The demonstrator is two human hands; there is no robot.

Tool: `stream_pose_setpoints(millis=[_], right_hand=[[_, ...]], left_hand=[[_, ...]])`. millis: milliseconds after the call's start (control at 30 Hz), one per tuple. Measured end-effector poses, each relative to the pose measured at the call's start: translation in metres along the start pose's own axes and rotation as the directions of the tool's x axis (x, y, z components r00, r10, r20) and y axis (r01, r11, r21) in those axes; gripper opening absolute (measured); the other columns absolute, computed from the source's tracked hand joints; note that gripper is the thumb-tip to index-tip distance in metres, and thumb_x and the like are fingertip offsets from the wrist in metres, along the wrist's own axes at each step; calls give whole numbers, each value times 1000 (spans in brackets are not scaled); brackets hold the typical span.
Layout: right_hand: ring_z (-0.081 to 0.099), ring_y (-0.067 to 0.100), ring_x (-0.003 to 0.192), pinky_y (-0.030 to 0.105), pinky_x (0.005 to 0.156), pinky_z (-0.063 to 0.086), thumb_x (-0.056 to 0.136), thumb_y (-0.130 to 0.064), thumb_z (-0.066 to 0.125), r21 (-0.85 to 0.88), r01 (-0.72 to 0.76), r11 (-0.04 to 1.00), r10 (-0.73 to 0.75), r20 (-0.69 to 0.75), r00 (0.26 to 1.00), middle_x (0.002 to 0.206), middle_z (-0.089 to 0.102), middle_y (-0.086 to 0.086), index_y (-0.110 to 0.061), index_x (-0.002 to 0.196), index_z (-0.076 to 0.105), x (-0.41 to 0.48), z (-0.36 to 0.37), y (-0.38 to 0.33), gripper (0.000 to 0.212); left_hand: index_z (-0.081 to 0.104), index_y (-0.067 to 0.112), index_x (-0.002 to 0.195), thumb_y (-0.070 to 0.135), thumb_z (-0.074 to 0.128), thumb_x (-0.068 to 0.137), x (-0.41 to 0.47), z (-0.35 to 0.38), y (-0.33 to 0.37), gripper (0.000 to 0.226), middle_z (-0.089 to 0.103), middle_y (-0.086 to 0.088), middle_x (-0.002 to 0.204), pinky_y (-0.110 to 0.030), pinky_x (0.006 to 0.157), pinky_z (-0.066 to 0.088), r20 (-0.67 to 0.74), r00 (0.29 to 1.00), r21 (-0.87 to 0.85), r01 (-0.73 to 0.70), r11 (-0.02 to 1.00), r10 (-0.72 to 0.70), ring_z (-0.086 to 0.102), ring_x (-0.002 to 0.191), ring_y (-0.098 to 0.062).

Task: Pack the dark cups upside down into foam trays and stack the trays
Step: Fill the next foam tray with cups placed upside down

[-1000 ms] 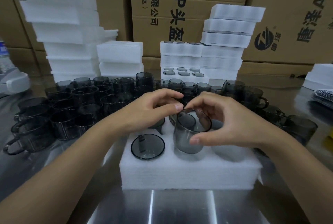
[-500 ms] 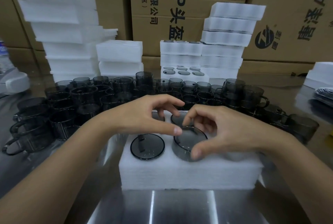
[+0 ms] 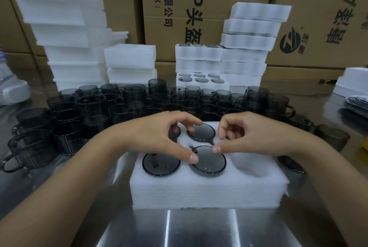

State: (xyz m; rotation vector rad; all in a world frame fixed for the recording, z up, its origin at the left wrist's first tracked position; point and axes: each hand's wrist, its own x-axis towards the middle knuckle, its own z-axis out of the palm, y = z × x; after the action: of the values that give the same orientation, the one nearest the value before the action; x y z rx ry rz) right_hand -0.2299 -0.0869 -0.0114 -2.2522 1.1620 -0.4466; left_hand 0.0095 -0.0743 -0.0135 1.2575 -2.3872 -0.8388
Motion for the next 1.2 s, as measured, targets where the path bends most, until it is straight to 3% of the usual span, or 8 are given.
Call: stream_pose_setpoints(millis=[233,367,467,600,767,900,1033,1200], right_hand=[[39,5,56,27,56,34,45,-71,75,-16,-20,1000,20,-9,1000,55,45,-17,-35,71,60,2,2,2,47],[40,3,52,23,54,35,57,-75,66,-95,-29,995,20,-99,995,55,48,-14,-25,72,60,1,0,0,52],[41,1,48,14,50,34,84,-57,57,-75,-41,996,15,-312,950,56,51,-12,-23,72,59,6,0,5,37],[50,2,81,13,64,33,98,-19,47,-139,-79,987,-4,-513,858,89,57,-12,-18,93,63,14,-3,19,17],[47,2,76,17,66,31,91,-2,51,-237,-180,955,41,-496,868,93,53,-9,-22,95,66,19,-8,40,25],[45,-2,71,20,73,32,92,-13,58,-268,-245,932,68,-533,843,100,60,-6,-25,97,69,19,-14,50,17],[56,14,93,26,78,40,97,-14,44,-246,-334,910,182,-486,855,118,65,-3,-25,106,69,18,-17,52,28],[50,17,121,18,87,32,97,-4,35,-161,-355,921,273,-384,882,132,57,2,-18,123,62,21,-13,53,40]], left_hand=[[46,62,116,56,80,59,1,0,-3,66,46,40,111,-1,75,39,20,1000,16,-2,1000,1,45,98,15],[48,59,117,57,78,57,1,1,-2,67,47,37,110,-3,77,41,16,1000,28,-5,1000,5,47,96,8],[48,60,117,61,75,54,0,0,-1,68,47,37,112,-6,80,44,24,1000,45,-1,999,0,48,96,4],[52,56,115,67,70,52,2,2,-4,67,52,33,106,-12,75,45,-2,1000,25,-21,999,21,49,84,-1],[65,45,103,64,71,67,7,6,-5,41,65,19,97,-15,62,45,-132,990,-78,-59,995,48,49,65,-1],[70,41,91,33,67,86,11,13,-4,9,64,23,72,-10,53,41,-285,954,-81,-123,989,95,45,55,-1],[72,34,88,25,66,88,11,20,-2,11,54,24,53,-7,49,33,-347,929,-56,-158,986,129,39,48,-1],[72,32,85,23,65,89,12,21,-3,12,55,26,54,-7,48,32,-362,922,-53,-170,984,139,39,47,-1]])
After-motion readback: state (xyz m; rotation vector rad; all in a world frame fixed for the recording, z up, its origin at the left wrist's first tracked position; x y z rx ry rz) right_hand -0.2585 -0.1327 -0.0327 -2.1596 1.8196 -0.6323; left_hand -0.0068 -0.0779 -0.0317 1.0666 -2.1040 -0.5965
